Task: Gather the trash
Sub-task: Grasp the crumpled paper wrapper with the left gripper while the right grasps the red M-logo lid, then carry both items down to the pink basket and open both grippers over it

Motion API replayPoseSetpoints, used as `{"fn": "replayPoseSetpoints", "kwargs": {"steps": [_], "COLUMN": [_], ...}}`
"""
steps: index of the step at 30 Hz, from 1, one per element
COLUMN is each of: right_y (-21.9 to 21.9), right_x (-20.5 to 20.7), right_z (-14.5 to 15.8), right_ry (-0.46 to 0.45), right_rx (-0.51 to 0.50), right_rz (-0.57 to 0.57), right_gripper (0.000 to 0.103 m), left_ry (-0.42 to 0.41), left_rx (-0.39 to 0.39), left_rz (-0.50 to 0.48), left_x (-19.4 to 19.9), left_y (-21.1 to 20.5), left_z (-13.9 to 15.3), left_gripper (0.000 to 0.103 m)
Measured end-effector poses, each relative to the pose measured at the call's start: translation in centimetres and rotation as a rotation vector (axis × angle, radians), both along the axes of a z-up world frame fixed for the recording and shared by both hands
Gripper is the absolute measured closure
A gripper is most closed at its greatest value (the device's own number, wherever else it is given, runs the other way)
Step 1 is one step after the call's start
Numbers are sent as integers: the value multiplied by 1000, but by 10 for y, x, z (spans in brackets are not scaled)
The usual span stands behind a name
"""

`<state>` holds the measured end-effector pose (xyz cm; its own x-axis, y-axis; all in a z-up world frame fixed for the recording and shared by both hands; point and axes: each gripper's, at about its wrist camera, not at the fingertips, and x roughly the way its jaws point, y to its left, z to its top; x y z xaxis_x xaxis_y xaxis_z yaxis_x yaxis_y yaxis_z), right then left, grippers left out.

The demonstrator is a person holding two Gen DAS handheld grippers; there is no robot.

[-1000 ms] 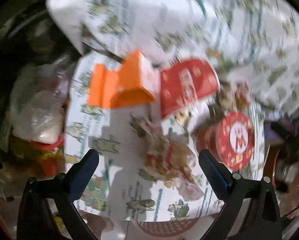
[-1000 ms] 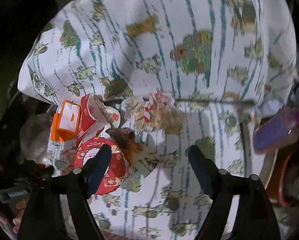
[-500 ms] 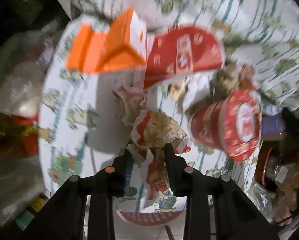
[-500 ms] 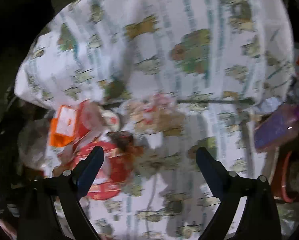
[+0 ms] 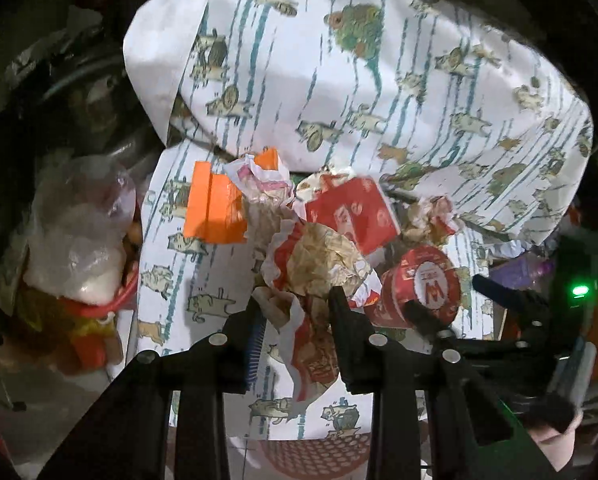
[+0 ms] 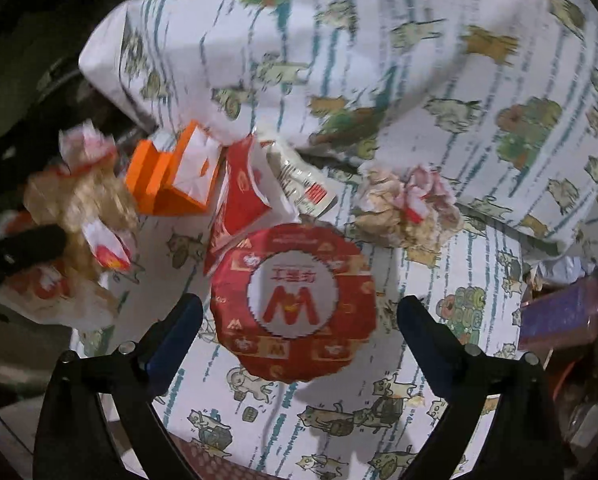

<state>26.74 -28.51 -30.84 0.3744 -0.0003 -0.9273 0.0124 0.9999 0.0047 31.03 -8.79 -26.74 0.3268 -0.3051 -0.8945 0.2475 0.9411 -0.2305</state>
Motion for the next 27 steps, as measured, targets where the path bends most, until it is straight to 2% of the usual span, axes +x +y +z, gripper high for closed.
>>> {"fn": "replayPoseSetpoints", "kwargs": {"steps": [4,7,9,12,16,18,23,27], "right_y": [3,2,3,5,-2,-5,-12,-16], "right_x": [5,7,6,3,-4,-8,-19,-25], "right_z": [-13,-13,-9,-3,3,11,39,55], "right_ry": [45,41,38,22,19,-4,-135,-199], "right_rx": [-72,-24,-2,-25,42,64,76,106], "right_rz": [-15,-39,-37,-68,-100,-114,-128,-114], "right_gripper": [5,6,13,18,19,19,19,19], "left_ry": [-18,13,21,-4,-48,-68,-154,-175], "left_rx": [-19,-17,-22,-6,31,22,42,28], "left_rz": [58,108,124,150,175,174,173,147], "left_x": [4,9,12,15,16,15,8,5], "left_y": [15,24,29,34,42,46,47,44], "left_z": [0,-9,-14,-12,-5,1,16,22], "left_gripper": [71,70,70,70,70,70,70,70]}}
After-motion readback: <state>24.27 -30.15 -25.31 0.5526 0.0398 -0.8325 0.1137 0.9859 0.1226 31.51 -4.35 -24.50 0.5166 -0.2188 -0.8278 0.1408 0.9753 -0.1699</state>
